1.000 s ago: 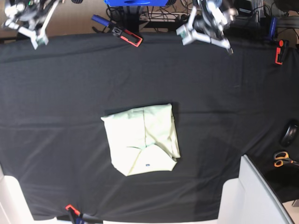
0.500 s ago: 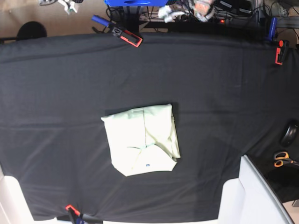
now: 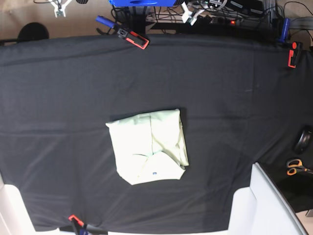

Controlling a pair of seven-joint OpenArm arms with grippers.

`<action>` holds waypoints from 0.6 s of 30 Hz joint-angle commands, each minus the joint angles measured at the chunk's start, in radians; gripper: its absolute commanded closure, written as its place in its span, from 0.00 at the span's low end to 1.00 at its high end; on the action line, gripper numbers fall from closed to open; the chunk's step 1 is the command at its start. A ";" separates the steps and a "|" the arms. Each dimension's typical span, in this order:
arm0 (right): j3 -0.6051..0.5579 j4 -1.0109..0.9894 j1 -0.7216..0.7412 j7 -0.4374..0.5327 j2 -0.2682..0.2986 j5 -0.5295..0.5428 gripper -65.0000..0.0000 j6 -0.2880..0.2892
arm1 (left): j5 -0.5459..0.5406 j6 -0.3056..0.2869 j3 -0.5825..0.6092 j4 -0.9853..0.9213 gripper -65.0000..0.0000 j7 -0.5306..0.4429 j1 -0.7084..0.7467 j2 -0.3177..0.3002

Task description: Fold the T-shirt properly

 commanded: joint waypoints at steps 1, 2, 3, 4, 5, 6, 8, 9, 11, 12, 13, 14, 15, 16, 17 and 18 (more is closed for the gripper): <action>0.001 0.002 -0.006 0.002 0.002 0.003 1.00 -0.002 | 0.004 -0.013 0.001 0.000 1.00 0.003 0.010 0.001; 0.001 0.002 -0.004 0.002 -0.001 0.003 1.00 -0.002 | 0.009 -0.013 -0.002 0.000 1.00 0.003 0.008 0.000; 0.001 0.002 0.000 0.002 -0.002 0.003 1.00 -0.003 | 0.010 -0.011 -0.006 0.000 1.00 0.003 0.007 -0.005; 0.001 0.001 0.003 0.001 -0.002 0.003 1.00 -0.003 | 0.009 -0.011 -0.009 0.000 1.00 0.003 0.005 -0.008; 0.001 0.001 0.005 -0.009 -0.004 0.003 1.00 -0.003 | 0.010 -0.011 -0.009 0.002 1.00 0.006 0.004 -0.010; 0.003 0.001 0.005 -0.027 -0.004 0.003 1.00 -0.003 | 0.010 -0.011 -0.004 0.002 1.00 0.008 0.004 -0.019; 0.003 0.001 0.003 -0.055 -0.006 0.003 1.00 -0.005 | 0.010 -0.002 0.001 0.003 1.00 0.005 0.004 -0.037; 0.003 0.001 0.002 -0.056 -0.006 0.003 1.00 -0.006 | 0.012 0.035 0.001 0.003 1.00 0.005 0.004 -0.037; 0.003 0.001 0.002 -0.056 -0.006 0.003 1.00 -0.041 | 0.048 0.170 0.002 0.003 1.00 0.005 0.005 -0.053; 0.003 0.001 0.002 -0.056 -0.006 0.003 1.00 -0.080 | 0.084 0.244 0.002 0.003 1.00 0.003 0.008 -0.054; 0.003 0.001 0.000 -0.056 -0.006 0.003 1.00 -0.123 | 0.131 0.307 0.002 0.003 1.00 0.003 0.010 -0.054; 0.003 0.001 0.000 -0.056 -0.006 0.003 1.00 -0.172 | 0.185 0.371 0.002 0.003 1.00 0.003 0.013 -0.054; 0.003 0.001 0.000 -0.056 -0.007 0.003 1.00 -0.215 | 0.233 0.419 0.002 0.003 1.00 0.003 0.014 -0.051; 0.003 0.001 0.000 -0.056 -0.013 0.003 1.00 -0.255 | 0.271 0.451 -0.002 0.003 1.00 0.003 0.016 -0.051; 0.001 0.001 -0.001 -0.055 -0.018 0.003 1.00 -0.285 | 0.300 0.463 -0.006 0.003 1.00 0.003 0.016 -0.051; 0.001 0.001 -0.001 -0.053 -0.021 0.003 1.00 -0.315 | 0.317 0.466 -0.006 0.003 1.00 0.003 0.024 -0.051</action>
